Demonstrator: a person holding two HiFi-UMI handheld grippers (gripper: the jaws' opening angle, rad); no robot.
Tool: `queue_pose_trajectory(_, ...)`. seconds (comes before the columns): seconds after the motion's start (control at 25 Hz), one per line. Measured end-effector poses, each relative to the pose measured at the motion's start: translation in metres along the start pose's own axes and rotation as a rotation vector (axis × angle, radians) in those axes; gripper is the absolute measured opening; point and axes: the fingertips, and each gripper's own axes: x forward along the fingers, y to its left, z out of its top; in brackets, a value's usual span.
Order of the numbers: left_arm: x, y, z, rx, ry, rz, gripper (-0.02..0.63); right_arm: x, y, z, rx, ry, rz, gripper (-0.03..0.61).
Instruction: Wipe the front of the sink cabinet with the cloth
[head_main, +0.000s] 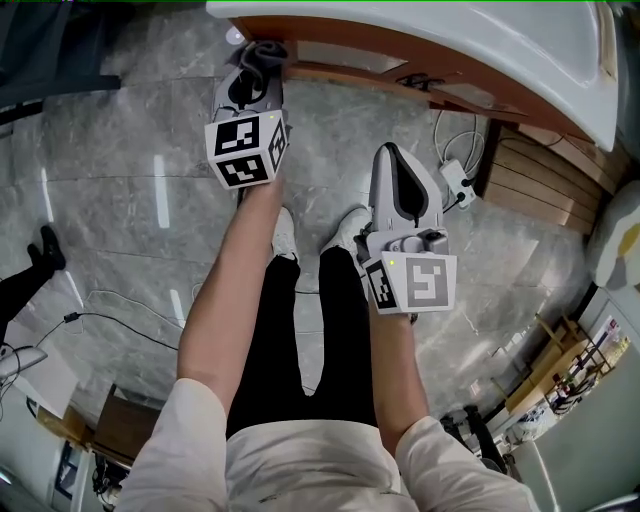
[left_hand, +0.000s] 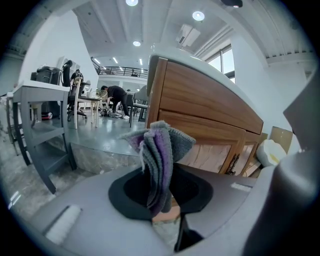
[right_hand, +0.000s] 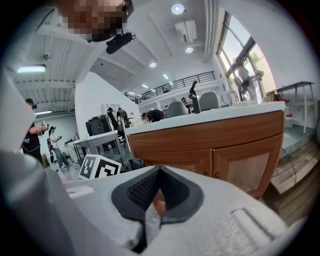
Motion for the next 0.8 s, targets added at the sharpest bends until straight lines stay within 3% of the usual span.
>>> queue_pose_trajectory(0.8,0.018,0.004,-0.036,0.016,0.011,-0.004,0.086,0.005,-0.022,-0.023,0.007,-0.037,-0.046,-0.002)
